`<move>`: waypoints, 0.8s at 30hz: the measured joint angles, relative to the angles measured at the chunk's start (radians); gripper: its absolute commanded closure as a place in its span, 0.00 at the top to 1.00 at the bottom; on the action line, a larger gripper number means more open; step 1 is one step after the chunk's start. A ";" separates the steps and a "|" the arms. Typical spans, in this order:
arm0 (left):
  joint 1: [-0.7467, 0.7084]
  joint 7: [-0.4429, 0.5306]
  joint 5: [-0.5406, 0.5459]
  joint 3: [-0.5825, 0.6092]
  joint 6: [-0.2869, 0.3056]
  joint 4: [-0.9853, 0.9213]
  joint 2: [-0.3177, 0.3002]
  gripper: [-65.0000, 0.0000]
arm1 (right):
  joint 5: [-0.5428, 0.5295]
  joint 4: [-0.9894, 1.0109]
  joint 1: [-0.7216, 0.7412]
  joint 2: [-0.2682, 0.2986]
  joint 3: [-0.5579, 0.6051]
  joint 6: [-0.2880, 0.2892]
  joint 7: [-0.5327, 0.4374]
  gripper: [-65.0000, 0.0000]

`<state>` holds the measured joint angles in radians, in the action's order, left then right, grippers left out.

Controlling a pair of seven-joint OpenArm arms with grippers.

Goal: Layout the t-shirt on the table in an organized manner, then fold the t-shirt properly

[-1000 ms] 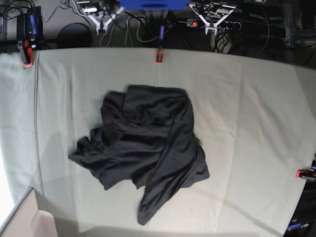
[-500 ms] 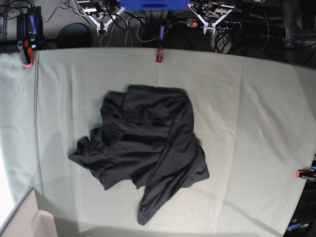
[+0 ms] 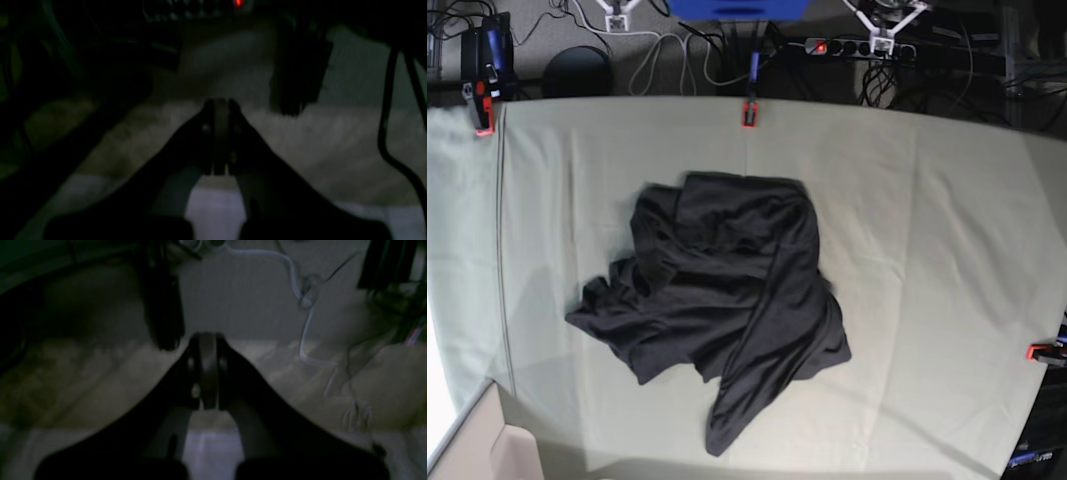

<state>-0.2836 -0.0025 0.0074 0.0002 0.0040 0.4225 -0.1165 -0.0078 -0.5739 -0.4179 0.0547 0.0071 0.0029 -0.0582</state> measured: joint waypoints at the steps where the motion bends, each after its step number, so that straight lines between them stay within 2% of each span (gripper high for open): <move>1: -0.031 -0.006 0.001 0.000 -0.001 0.054 -0.003 0.00 | 0.000 -0.041 -0.025 0.006 0.000 0.000 0.005 0.00; 7: -0.291 -0.019 0.006 0.000 0.000 0.484 -0.035 0.00 | 0.002 -0.351 -0.235 0.047 -0.002 0.000 0.013 0.00; 12: -0.441 -0.023 0.118 0.005 0.011 0.851 -0.077 0.00 | 0.003 -0.680 -0.397 0.065 -0.008 -0.001 0.014 0.00; 14: -0.488 -0.021 0.175 0.000 -0.006 0.985 -0.108 0.00 | 0.000 -0.820 -0.465 0.068 -0.009 0.000 0.009 0.00; 18: -0.541 -0.027 0.263 0.003 -0.003 1.191 -0.172 0.00 | 0.002 -1.065 -0.555 0.087 -0.007 -0.002 0.029 0.00; 24: -0.526 -0.026 0.365 0.001 -0.005 1.348 -0.229 0.01 | 0.001 -1.289 -0.554 0.086 -0.009 -0.001 0.040 0.00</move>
<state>-0.8097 -0.0280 0.3729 0.0010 -0.0006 1.7706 -0.3450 -0.0071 -1.8633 -0.9722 0.1406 -0.0017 0.0017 -0.0181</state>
